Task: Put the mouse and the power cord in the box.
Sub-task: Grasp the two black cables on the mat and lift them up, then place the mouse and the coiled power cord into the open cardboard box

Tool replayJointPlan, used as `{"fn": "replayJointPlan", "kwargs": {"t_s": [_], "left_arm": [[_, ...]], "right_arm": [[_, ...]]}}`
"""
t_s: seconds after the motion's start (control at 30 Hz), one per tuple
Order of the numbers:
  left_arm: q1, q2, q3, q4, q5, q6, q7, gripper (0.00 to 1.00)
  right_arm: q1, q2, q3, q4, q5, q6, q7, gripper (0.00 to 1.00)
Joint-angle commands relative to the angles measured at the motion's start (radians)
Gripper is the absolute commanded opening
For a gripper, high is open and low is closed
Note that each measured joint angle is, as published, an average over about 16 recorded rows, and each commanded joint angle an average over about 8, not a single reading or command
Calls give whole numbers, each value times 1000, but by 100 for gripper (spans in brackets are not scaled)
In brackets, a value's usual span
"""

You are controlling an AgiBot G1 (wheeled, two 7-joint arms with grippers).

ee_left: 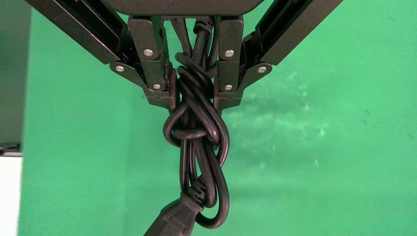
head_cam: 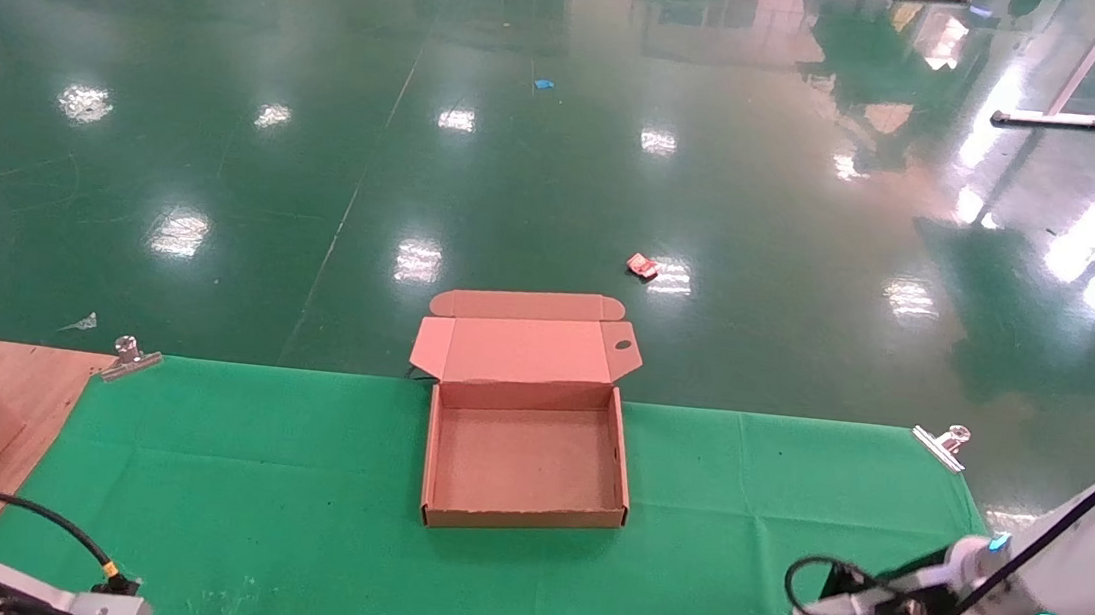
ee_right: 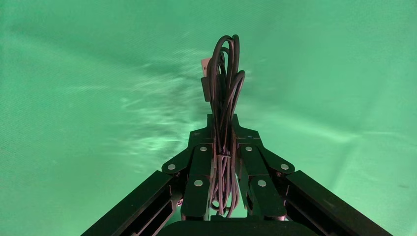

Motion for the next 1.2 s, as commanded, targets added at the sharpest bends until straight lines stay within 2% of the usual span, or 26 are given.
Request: {"fn": "replayJointPlan", "kwargs": {"t_s": [0.03, 0.33, 0.57, 0.87, 1.2], "left_arm": [[-18, -5, 1, -5, 2, 33, 6, 0], [-191, 36, 28, -66, 40, 131, -16, 0], [-368, 120, 45, -110, 47, 156, -69, 0], [-574, 249, 68, -132, 12, 164, -133, 0], [-628, 293, 104, -121, -51, 168, -130, 0]], "right_arm": [[19, 8, 6, 4, 9, -24, -5, 0], [176, 15, 32, 41, 47, -174, 3, 0], [315, -23, 54, 85, 78, -263, 62, 0], [471, -78, 73, 131, 104, -307, 167, 0], [511, -81, 70, 150, 109, -341, 194, 0]]}}
